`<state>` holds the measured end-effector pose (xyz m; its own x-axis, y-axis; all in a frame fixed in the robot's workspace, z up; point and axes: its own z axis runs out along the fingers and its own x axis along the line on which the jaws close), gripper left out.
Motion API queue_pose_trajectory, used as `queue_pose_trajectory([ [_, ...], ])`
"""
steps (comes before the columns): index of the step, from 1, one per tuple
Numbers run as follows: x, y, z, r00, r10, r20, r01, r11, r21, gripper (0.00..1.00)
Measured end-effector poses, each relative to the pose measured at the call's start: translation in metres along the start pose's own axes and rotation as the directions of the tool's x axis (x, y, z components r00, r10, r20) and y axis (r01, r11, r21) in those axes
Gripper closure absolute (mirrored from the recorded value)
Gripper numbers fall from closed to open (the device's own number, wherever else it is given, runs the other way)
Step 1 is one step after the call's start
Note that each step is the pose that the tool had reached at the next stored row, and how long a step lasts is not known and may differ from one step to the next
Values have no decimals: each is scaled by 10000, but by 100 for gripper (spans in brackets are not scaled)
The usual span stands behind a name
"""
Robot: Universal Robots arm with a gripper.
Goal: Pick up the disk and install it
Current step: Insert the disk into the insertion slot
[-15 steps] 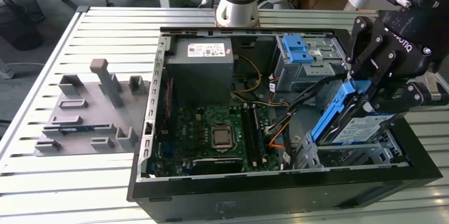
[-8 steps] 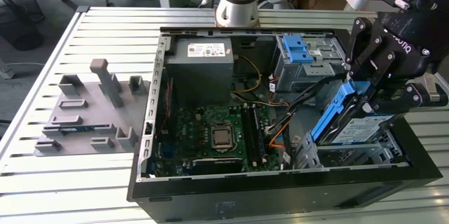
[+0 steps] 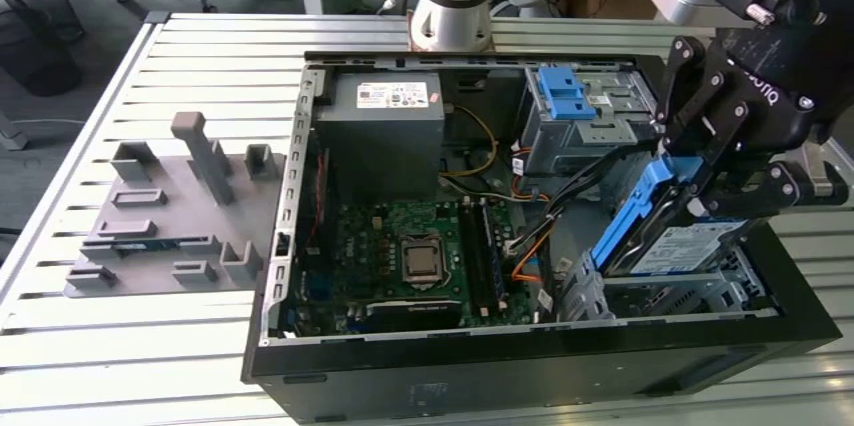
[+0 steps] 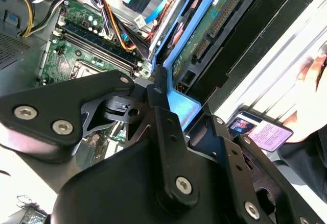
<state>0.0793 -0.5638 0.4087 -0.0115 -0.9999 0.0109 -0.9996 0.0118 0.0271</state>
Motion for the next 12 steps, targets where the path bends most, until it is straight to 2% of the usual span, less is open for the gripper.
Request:
queue_pose_trajectory([
  [12,0,-1,30,10000,0,0,0,10000,0,64],
])
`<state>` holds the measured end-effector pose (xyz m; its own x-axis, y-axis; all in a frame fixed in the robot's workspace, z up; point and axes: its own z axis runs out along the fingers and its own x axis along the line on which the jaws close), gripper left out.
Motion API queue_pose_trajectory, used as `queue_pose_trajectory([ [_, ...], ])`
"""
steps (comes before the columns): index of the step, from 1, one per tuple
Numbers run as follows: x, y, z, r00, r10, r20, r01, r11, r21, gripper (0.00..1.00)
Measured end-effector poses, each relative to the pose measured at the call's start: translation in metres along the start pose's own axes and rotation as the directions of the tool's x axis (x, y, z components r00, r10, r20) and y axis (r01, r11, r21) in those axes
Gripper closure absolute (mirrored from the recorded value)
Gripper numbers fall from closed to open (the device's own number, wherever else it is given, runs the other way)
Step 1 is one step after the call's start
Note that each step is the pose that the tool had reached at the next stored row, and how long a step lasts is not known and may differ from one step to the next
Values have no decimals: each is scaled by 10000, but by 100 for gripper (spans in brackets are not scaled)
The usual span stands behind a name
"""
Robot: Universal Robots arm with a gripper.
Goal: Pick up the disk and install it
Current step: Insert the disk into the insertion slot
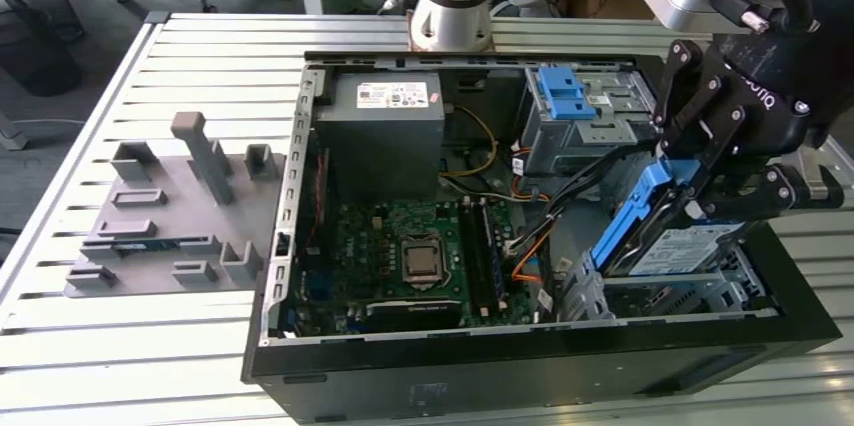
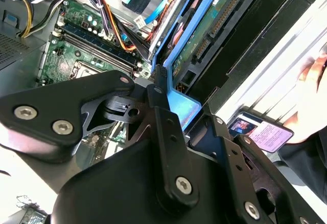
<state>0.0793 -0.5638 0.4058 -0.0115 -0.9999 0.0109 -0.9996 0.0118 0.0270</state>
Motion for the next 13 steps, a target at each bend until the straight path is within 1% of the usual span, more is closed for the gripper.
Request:
queue_pose_trajectory([
  [13,0,-1,28,10000,0,0,0,10000,0,64],
])
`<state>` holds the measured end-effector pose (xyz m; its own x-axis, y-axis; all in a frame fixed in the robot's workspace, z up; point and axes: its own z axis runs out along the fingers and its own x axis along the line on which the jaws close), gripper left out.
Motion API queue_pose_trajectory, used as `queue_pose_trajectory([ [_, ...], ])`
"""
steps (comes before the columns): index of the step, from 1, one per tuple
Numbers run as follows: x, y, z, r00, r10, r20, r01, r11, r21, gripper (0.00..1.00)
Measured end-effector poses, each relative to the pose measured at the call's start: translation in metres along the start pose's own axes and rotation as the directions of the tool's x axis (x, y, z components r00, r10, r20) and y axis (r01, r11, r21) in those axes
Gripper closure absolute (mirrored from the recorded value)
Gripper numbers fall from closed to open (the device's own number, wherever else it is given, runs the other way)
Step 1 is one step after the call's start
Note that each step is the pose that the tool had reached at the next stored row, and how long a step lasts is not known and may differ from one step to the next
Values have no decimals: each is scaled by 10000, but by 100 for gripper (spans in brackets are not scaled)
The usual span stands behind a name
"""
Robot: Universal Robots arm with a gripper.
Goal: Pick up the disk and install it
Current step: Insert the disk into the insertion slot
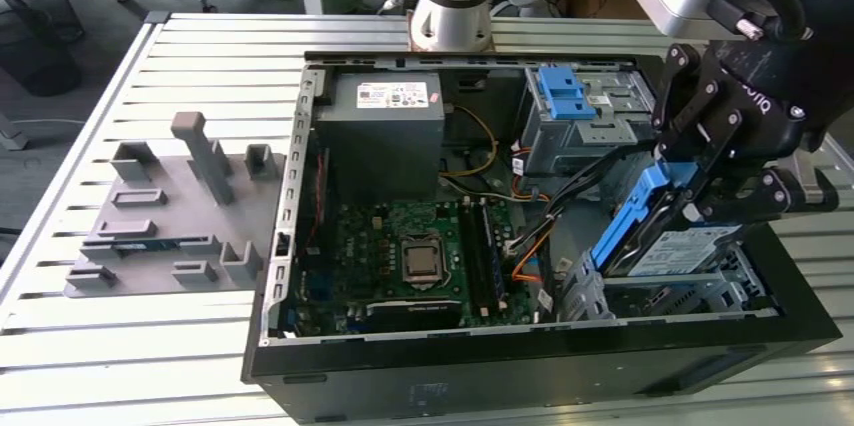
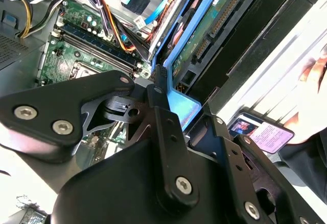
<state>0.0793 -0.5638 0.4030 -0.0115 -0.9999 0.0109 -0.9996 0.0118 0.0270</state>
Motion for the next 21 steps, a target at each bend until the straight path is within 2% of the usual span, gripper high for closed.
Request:
queue_pose_trajectory([
  [21,-1,-1,58,10000,0,0,0,10000,0,64],
])
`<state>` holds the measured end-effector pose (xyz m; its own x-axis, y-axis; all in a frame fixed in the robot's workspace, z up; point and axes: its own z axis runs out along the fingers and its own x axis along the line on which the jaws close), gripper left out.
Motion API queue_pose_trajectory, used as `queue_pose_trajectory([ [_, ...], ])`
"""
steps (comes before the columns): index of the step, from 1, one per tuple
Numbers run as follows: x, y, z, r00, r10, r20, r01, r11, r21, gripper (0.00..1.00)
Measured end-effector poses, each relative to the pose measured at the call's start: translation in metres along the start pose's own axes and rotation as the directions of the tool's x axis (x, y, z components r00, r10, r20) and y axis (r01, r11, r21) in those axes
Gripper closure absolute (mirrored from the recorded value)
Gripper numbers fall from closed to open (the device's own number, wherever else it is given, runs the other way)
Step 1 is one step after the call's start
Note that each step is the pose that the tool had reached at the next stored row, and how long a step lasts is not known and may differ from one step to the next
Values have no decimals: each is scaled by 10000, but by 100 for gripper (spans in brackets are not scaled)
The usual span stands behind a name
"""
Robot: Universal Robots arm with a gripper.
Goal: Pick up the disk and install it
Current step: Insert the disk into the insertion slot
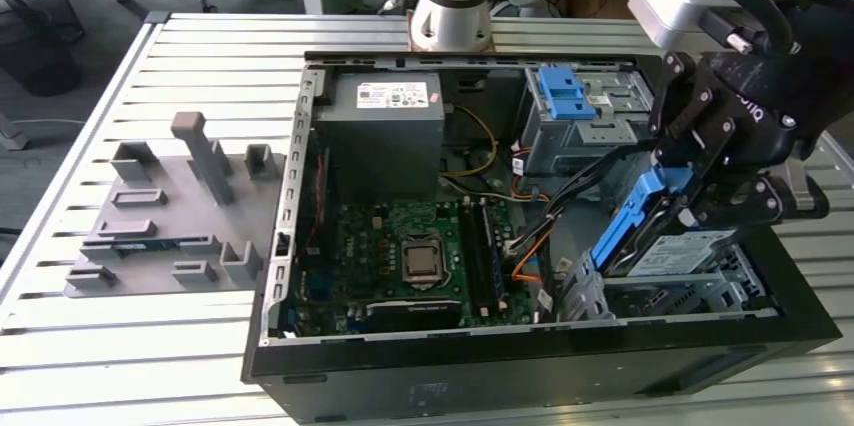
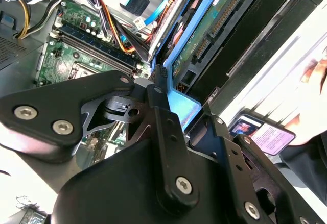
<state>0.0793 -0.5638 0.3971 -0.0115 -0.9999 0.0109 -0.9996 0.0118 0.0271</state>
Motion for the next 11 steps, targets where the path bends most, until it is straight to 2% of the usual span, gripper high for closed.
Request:
queue_pose_trajectory([
  [11,0,-1,47,10000,0,1,0,10000,0,64],
])
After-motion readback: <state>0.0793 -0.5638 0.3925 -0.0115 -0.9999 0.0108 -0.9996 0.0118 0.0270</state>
